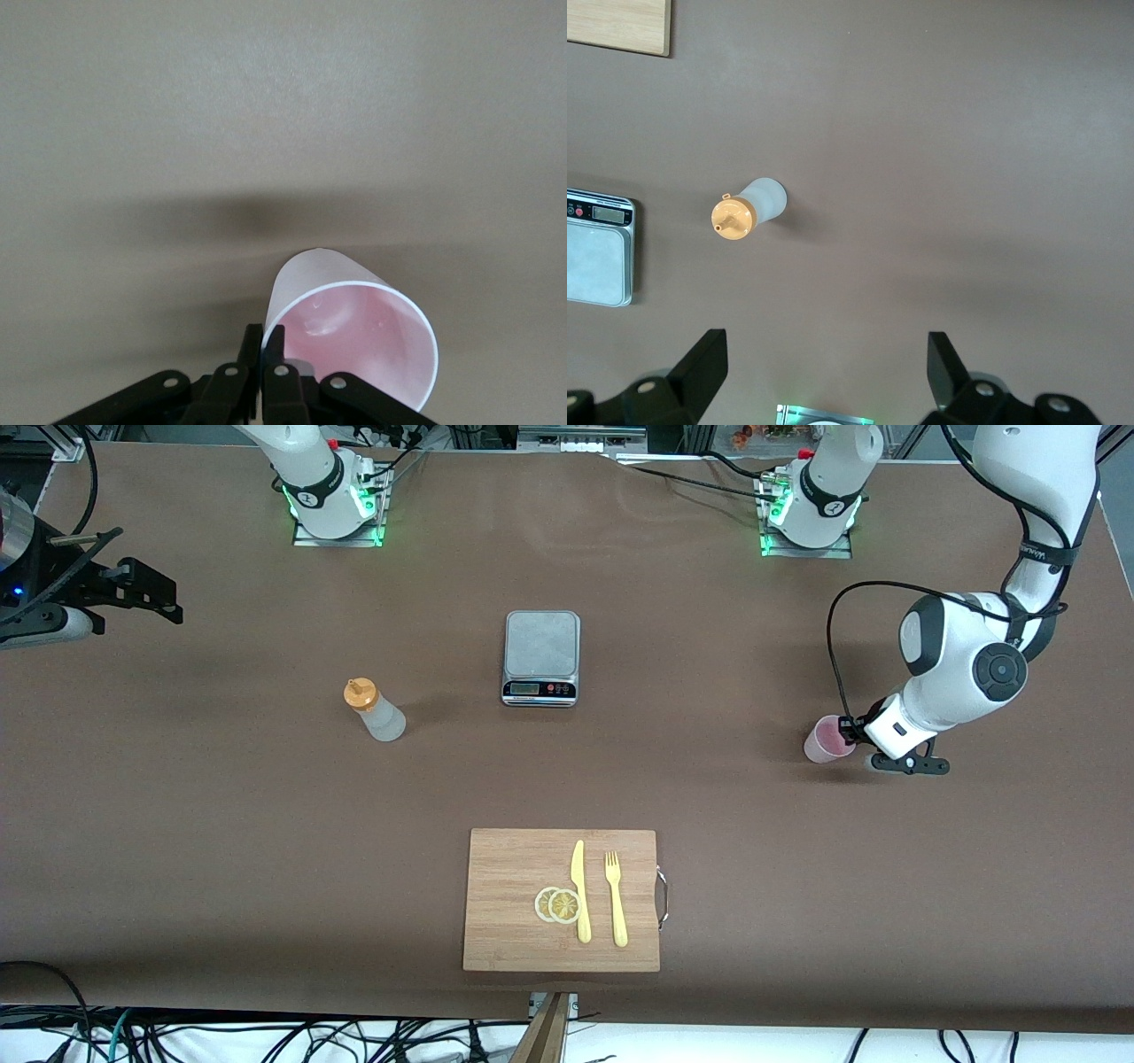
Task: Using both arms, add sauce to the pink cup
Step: 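Carry the pink cup with the left gripper onto the scale, then release the cup on the scale while the right gripper reaches the bottle, then grasp the white squeeze bottle with the right gripper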
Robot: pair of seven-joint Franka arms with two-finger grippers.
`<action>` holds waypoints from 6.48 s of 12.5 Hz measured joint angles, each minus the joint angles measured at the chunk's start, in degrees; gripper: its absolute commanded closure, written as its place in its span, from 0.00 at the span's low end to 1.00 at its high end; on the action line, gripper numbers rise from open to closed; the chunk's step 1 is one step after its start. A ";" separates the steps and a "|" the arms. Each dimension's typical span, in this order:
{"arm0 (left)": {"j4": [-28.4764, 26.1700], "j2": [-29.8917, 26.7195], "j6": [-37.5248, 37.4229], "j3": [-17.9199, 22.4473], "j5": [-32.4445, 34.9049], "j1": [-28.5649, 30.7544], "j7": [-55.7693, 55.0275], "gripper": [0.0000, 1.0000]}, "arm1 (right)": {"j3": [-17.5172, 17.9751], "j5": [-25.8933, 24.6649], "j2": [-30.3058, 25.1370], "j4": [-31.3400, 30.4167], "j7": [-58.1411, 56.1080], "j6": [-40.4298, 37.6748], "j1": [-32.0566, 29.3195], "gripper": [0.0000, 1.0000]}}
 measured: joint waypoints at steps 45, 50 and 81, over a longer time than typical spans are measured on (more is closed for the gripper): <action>27.92 -1.43 -22.01 4.18 -15.39 -48.39 -41.18 0.00 | 2.73 1.24 3.25 0.78 -0.22 0.95 0.35 0.00; 29.86 -10.90 -33.93 8.08 -10.51 -35.35 -38.58 0.00 | 6.05 6.21 3.52 -1.00 -20.13 1.63 0.91 0.00; 40.39 -8.84 -52.83 7.95 1.77 -10.96 -0.51 0.00 | -1.33 67.64 44.98 -18.63 -148.66 -1.74 -9.46 0.00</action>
